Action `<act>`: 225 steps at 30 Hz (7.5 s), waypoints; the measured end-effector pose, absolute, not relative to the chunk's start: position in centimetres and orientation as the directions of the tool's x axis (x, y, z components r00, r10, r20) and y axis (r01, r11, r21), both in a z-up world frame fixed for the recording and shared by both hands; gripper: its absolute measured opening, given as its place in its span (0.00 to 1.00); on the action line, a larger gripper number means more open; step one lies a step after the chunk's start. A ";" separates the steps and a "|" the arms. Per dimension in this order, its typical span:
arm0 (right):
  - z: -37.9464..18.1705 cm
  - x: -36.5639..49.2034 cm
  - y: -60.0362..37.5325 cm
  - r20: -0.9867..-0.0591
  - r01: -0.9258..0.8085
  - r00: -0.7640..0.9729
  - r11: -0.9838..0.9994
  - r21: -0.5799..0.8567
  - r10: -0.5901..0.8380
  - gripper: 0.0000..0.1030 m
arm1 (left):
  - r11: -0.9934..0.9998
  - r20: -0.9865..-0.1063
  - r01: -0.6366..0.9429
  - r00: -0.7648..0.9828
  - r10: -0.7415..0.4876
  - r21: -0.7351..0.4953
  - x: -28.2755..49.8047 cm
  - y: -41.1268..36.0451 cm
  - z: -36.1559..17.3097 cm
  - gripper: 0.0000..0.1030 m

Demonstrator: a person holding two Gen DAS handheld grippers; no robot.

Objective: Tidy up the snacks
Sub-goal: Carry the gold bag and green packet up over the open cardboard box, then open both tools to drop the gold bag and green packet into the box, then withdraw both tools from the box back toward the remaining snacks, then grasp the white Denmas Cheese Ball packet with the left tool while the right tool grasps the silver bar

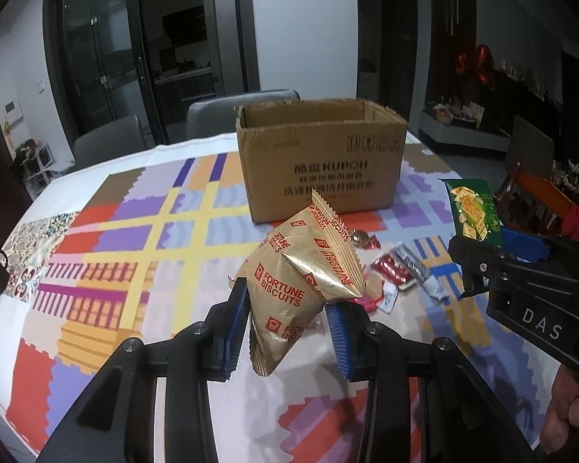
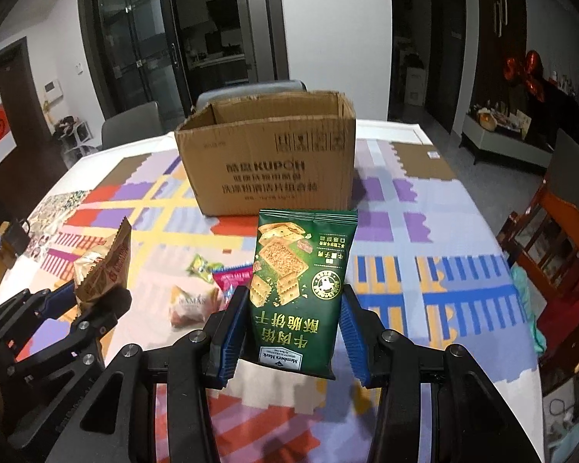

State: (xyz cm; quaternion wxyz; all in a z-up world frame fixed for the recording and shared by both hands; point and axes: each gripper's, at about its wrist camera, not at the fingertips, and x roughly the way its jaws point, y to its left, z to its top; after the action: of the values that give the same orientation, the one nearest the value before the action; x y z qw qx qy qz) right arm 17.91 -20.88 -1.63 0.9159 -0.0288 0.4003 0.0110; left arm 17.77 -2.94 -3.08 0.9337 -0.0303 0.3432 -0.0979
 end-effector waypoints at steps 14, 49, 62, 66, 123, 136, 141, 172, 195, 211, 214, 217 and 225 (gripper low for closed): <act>1.9 20.4 -20.6 -0.671 -0.058 0.741 0.995 -0.076 -0.008 0.46 | 0.983 -0.583 0.141 0.791 -0.184 -0.118 21.4 -2.2 1.6 0.38; 7.6 30.1 -20.2 -0.536 -0.041 0.843 0.989 -0.142 -0.042 0.46 | 0.987 -0.484 0.129 0.860 -0.162 -0.101 39.9 -1.7 17.9 0.38; 7.6 34.6 -19.7 -0.538 -0.047 0.842 0.986 -0.158 -0.046 0.46 | 0.990 -0.495 0.114 0.858 -0.140 -0.083 42.7 -2.0 16.4 0.38; 7.4 35.7 -19.7 -0.534 -0.036 0.843 0.986 -0.165 -0.059 0.46 | 0.990 -0.501 0.110 0.854 -0.141 -0.091 43.3 -2.2 15.3 0.38; 7.9 33.8 -21.1 -0.508 0.026 0.851 0.977 -0.210 -0.132 0.80 | 0.999 -0.524 0.024 0.850 -0.042 -0.041 34.5 -2.0 6.5 0.86; 7.1 30.1 -21.9 -0.515 0.017 0.847 0.976 -0.216 -0.129 0.80 | 0.999 -0.531 0.015 0.846 -0.038 -0.048 30.7 -2.1 5.3 0.86; 6.8 28.9 -22.1 -0.510 0.016 0.850 0.974 -0.228 -0.133 0.80 | 0.998 -0.531 0.013 0.846 -0.044 -0.062 29.4 -2.1 5.1 0.86; 1.5 23.0 -23.1 -0.586 -0.031 0.802 0.972 -0.233 -0.115 0.80 | 0.998 -0.591 0.007 0.806 -0.040 -0.057 23.5 -2.9 -0.7 0.86; -4.1 23.3 -24.3 -0.656 -0.052 0.744 0.968 -0.246 -0.127 0.73 | 0.999 -0.657 0.008 0.753 -0.040 -0.051 23.1 -4.1 -7.9 0.86; -8.7 24.2 -26.0 -0.719 -0.050 0.678 0.966 -0.253 -0.153 0.74 | 0.998 -0.735 0.033 0.675 -0.063 -0.055 24.3 -5.4 -12.4 0.87; -9.4 24.7 -26.2 -0.734 -0.053 0.662 0.968 -0.245 -0.150 0.74 | 0.998 -0.750 0.038 0.658 -0.069 -0.059 24.6 -5.6 -13.1 0.87; -10.1 24.9 -26.5 -0.744 -0.055 0.650 0.968 -0.245 -0.151 0.74 | 0.997 -0.763 0.040 0.642 -0.074 -0.062 24.6 -5.8 -13.8 0.87; -11.1 25.6 -26.8 -0.760 -0.059 0.632 0.970 -0.238 -0.148 0.74 | 0.996 -0.790 0.044 0.606 -0.089 -0.079 24.6 -6.1 -15.4 0.87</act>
State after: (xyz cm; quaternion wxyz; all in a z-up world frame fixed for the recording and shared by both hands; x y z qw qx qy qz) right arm 25.62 -26.85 -11.05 0.8953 -0.1209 0.4280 -0.0247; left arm 24.57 -6.11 -15.37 0.8958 -0.0257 0.4422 -0.0370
